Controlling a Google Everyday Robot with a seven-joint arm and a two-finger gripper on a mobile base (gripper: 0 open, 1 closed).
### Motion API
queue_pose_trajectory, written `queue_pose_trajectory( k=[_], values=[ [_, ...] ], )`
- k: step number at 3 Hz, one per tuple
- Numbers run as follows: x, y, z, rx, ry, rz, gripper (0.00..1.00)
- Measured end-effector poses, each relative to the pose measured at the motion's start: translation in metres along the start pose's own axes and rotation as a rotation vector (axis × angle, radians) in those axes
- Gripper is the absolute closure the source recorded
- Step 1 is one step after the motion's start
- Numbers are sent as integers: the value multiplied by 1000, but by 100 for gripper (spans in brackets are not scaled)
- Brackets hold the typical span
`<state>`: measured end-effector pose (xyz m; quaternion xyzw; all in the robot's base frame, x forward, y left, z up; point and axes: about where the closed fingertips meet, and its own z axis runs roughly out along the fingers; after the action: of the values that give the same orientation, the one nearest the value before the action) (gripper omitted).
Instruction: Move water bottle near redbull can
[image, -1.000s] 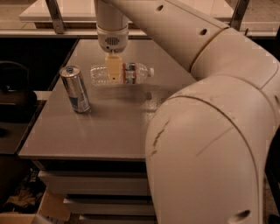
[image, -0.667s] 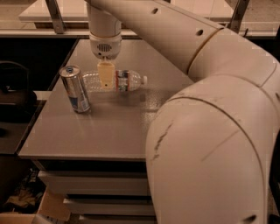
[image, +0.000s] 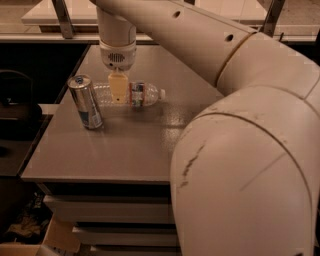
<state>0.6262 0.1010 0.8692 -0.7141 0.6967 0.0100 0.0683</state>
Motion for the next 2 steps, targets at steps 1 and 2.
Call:
queue_pose_trajectory(
  k=[1, 2],
  values=[
    [0, -1, 4, -1, 2, -3, 58],
    [0, -1, 7, -4, 3, -11, 35]
  ],
)
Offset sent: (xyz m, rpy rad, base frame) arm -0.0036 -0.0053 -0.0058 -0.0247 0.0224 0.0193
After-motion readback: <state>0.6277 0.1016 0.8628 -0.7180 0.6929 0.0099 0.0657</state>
